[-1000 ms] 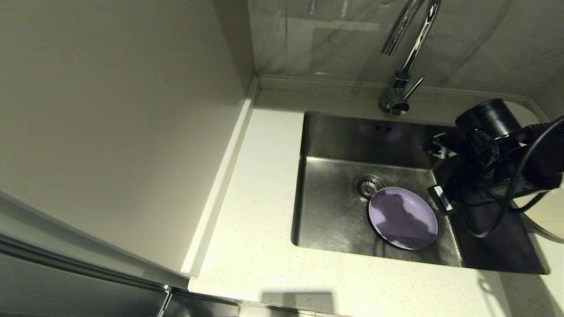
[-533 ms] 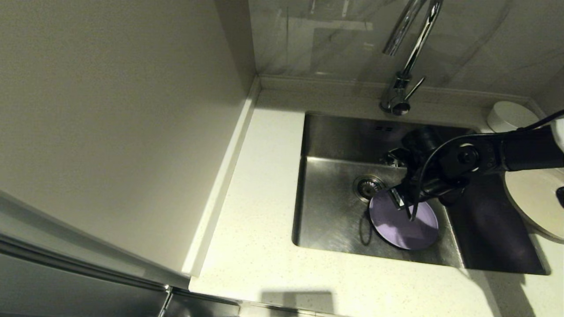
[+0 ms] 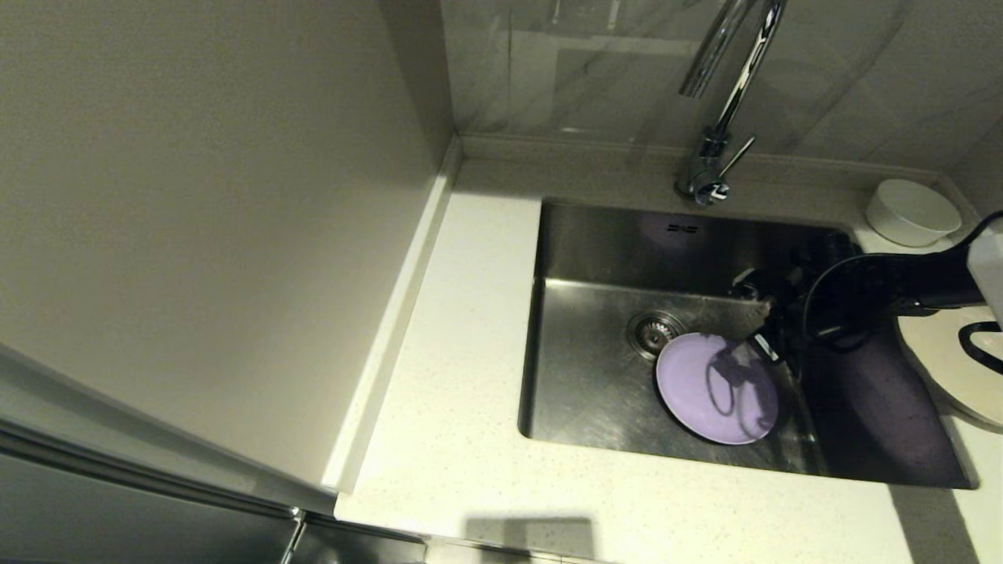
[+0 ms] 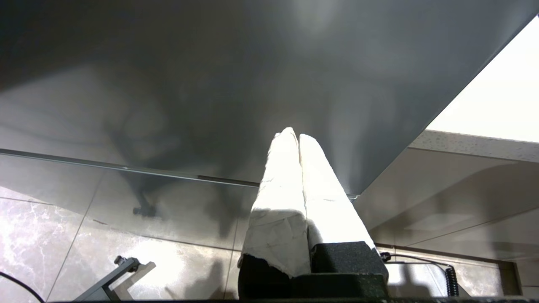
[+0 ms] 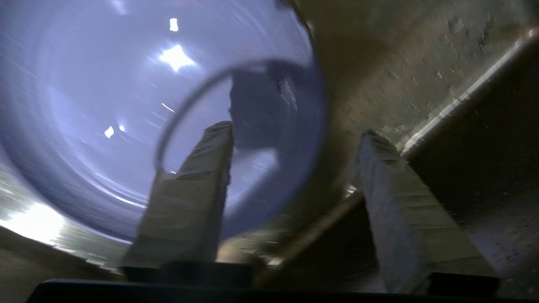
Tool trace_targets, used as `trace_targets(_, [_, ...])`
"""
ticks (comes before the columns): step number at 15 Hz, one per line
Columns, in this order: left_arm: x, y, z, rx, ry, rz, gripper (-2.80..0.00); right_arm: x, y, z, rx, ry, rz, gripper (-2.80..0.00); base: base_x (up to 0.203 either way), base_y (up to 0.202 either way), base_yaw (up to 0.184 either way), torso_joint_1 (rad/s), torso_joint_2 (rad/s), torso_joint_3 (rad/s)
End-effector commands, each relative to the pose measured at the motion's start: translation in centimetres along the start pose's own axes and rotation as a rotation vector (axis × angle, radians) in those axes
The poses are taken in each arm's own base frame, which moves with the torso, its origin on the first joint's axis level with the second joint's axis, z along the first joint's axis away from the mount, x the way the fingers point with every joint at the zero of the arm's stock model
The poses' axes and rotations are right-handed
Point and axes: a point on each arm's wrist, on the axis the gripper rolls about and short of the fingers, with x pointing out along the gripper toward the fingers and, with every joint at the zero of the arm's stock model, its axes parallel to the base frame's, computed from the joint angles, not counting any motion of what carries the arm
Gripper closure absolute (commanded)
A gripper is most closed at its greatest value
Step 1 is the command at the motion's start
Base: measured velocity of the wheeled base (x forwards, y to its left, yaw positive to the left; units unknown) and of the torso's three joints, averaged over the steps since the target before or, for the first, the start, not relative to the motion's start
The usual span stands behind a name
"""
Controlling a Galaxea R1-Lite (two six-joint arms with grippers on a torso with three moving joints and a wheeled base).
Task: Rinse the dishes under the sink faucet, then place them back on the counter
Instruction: Put a plate back to the table from the sink
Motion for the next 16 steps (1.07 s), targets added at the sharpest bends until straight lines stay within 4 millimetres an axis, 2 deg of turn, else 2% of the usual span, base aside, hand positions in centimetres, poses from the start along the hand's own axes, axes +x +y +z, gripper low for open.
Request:
trace_targets(1, [0.0,0.0,0.0,-0.001,-0.002,0.001,0.00,1.5,-1.9,-2.4,-0.026,-0.003,0.047,-2.80,0.000,0.000,0.000,0.000,0.00,0.000])
trace_targets(4, [0.0,0.0,0.0,-0.001,-0.002,0.001,0.00,2.6,-2.7,-3.6,-0.046,-0.011,0.081,-2.80,0.000,0.000,0.000,0.000,0.00,0.000])
trace_targets(8, [0.0,0.0,0.0,-0.001,-0.002,0.001,0.00,2.7,-2.4,-3.7,-0.075,-0.007,0.093,-2.80,0.000,0.000,0.000,0.000,0.00,0.000])
trace_targets(16, [0.0,0.0,0.0,-0.001,-0.002,0.001,0.00,4.6,-1.4,-3.5,-0.099,-0.012,0.098,-2.80,0.000,0.000,0.000,0.000,0.00,0.000])
